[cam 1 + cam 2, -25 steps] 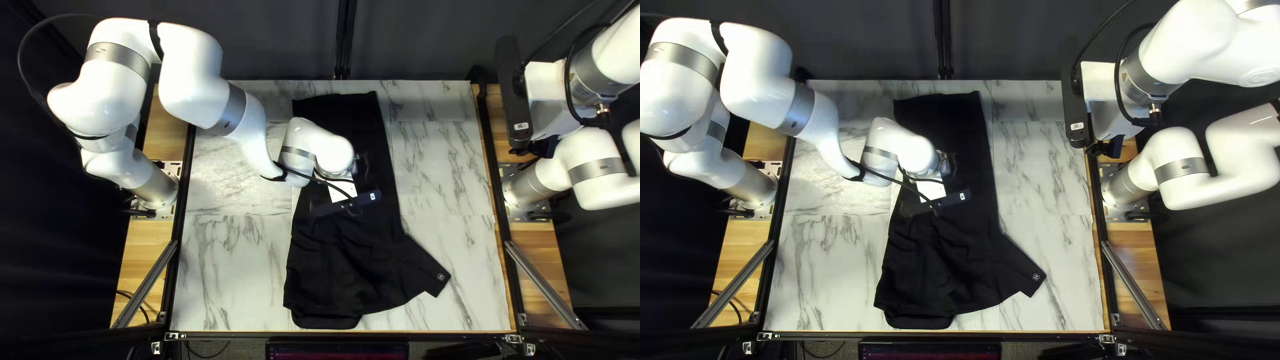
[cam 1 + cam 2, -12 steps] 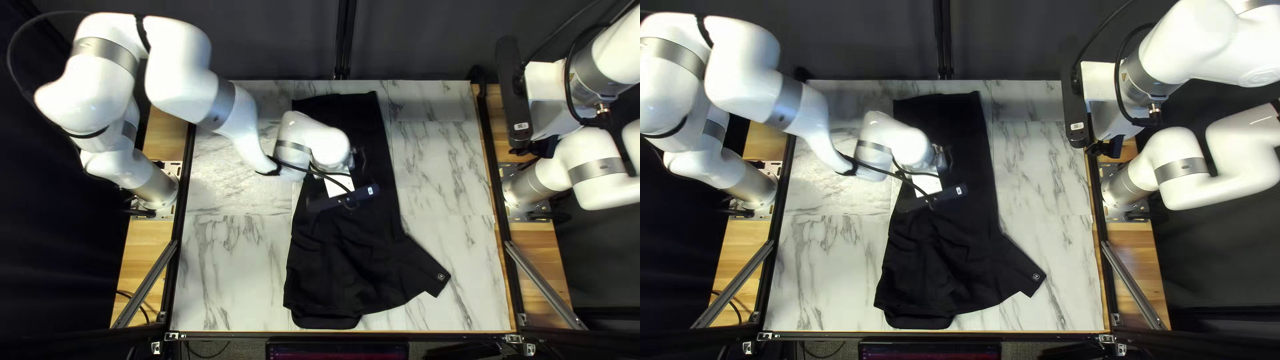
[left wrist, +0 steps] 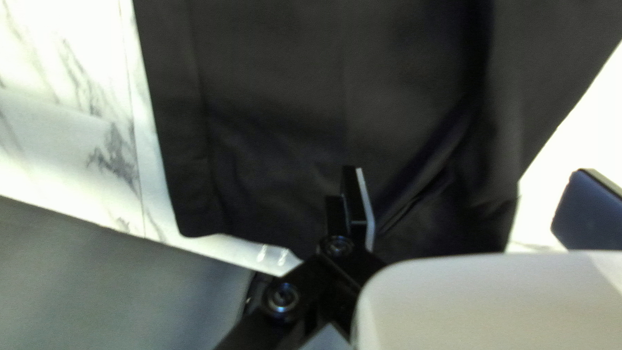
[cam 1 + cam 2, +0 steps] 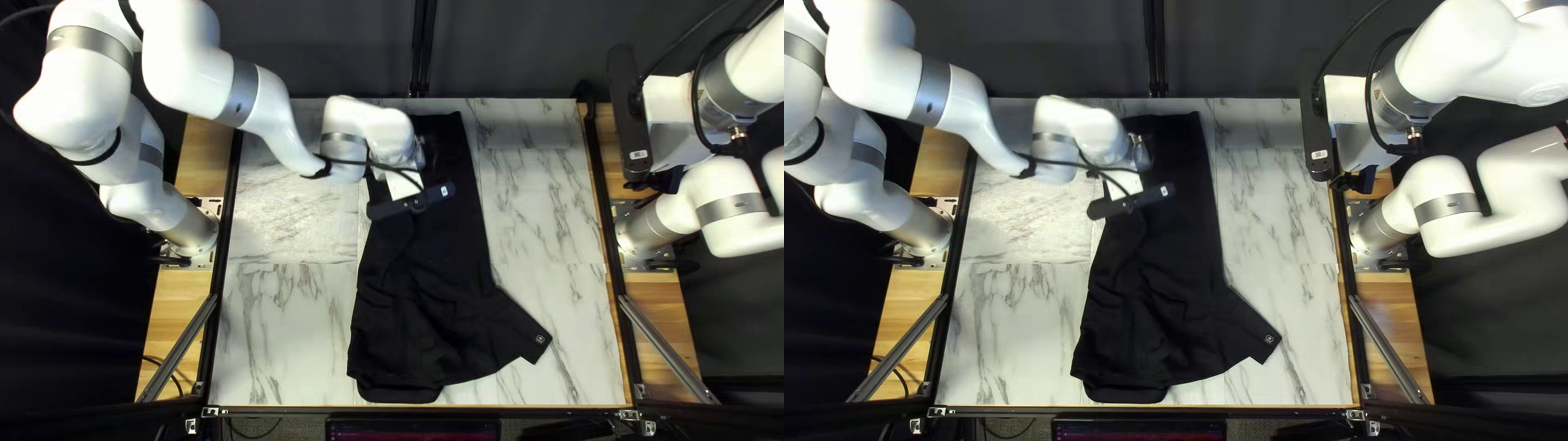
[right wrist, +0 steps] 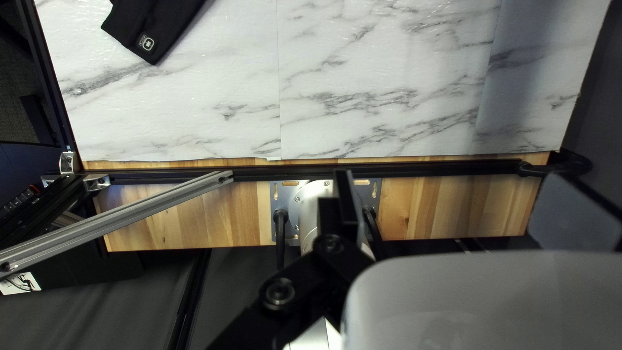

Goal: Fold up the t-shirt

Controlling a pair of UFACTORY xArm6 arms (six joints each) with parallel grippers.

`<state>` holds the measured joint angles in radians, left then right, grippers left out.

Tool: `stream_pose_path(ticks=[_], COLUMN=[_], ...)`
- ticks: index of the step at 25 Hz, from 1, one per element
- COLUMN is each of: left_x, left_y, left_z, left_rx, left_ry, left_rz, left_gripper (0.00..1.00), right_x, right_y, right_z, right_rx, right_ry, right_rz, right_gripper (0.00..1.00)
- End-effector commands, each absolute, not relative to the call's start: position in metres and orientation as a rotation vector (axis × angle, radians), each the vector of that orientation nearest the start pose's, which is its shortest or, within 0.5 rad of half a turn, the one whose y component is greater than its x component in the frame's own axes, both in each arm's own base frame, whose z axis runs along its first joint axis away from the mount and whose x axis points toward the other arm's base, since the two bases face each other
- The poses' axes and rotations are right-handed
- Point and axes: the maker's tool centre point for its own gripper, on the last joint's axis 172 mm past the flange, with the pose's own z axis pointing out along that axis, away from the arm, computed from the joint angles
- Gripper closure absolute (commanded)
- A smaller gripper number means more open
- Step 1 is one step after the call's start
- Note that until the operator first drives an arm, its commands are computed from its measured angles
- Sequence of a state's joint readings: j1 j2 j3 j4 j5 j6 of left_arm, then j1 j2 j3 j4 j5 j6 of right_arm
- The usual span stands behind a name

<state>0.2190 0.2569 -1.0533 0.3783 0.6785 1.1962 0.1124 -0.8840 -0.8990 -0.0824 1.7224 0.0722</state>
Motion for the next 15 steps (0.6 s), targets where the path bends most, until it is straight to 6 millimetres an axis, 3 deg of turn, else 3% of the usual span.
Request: stream_pose_path(ticks=[1,4,7,11,15], left_x=[0.532,0.537,0.532,0.506,0.487], left_y=[0.169,0.180,0.193,0.207,0.203], left_z=[0.071,0.060,0.063,0.085,0.087], left_rx=[-2.309,-2.297,-2.269,-2.193,-2.144], left_ry=[1.710,1.740,1.790,1.932,2.043], left_rz=[0.119,0.128,0.138,0.152,0.192], left_gripper=[0.00,0.00,0.00,0.00,0.00], right_x=[0.226,0.226,0.226,0.226,0.226], right_y=[0.002,0.002,0.002,0.002,0.002], right_z=[0.374,0.374,0.374,0.374,0.374], right_rx=[-3.215,-3.215,-3.215,-3.215,-3.215], right_ry=[-0.041,-0.041,-0.041,-0.041,-0.041], right_rz=[-0.109,-0.109,-0.109,-0.109,-0.109], right_gripper=[0.00,0.00,0.00,0.00,0.00])
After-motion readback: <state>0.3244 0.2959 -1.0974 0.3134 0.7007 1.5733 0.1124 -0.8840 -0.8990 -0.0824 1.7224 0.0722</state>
